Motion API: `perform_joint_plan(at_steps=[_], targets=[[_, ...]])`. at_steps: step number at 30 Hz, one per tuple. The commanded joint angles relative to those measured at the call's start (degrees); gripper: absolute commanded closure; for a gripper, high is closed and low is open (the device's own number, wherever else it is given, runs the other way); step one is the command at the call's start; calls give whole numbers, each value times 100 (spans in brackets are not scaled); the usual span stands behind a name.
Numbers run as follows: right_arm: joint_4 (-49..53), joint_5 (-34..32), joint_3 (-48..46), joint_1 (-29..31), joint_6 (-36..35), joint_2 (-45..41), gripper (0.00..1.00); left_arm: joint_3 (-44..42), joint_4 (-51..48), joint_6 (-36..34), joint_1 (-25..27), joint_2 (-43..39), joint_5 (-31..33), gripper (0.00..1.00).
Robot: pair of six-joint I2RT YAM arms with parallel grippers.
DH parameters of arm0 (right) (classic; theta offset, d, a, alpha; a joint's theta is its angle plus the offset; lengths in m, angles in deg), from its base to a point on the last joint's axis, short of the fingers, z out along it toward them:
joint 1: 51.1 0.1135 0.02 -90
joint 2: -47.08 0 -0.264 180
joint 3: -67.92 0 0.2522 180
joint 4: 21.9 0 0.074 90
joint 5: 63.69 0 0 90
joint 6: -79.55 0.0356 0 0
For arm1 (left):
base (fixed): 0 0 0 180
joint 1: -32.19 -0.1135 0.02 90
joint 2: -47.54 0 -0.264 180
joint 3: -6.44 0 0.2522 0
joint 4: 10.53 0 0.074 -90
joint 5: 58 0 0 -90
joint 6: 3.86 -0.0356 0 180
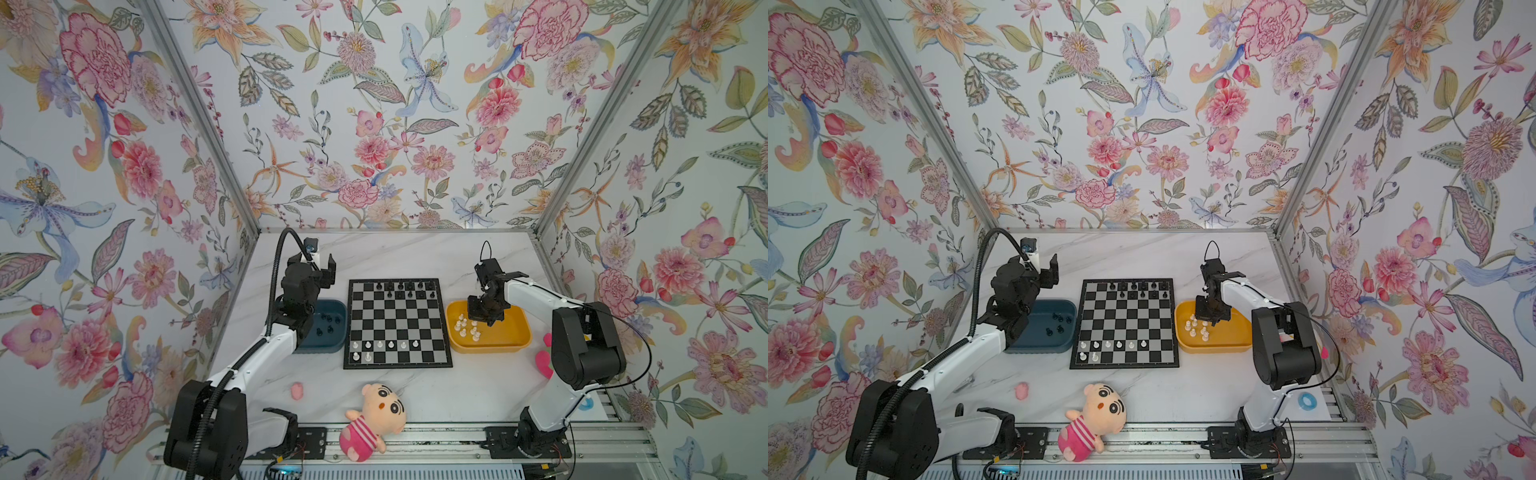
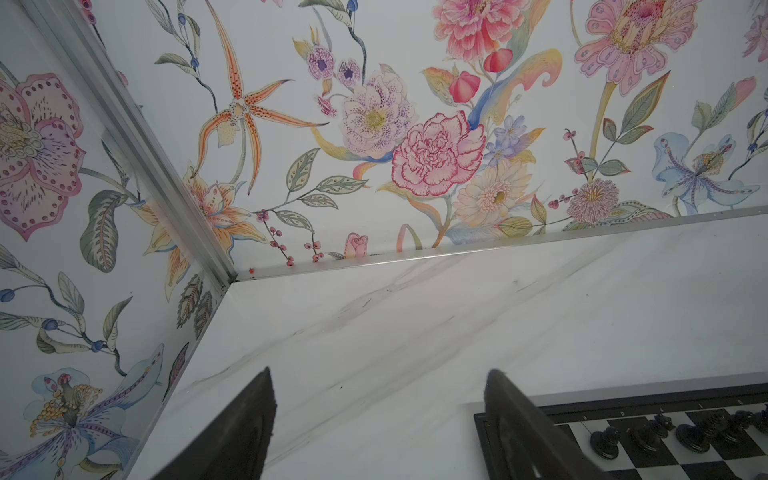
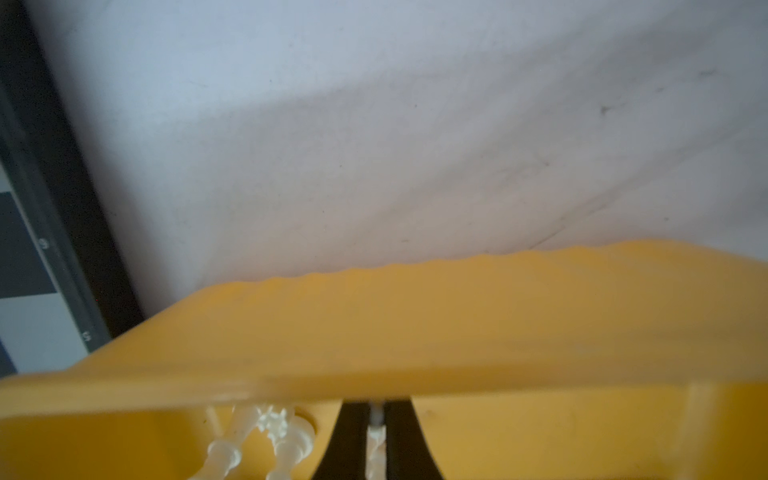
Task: Set up the chess pieces on the board
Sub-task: 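Close the right gripper on the white pawn and lift it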
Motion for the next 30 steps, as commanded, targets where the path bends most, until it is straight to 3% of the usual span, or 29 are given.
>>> perform_joint_plan(at_steps=[1,19,30], targets=[[36,-116,-53,50,42,86,98,133,-60,-66,77,-101,135,20],[792,-425,391,121,-118,-271,100,72,-26,-110,86,-128,148,19],[1847,-732,1118,358,-60,-781,100,-38,102,-145,88,-172,84,19]])
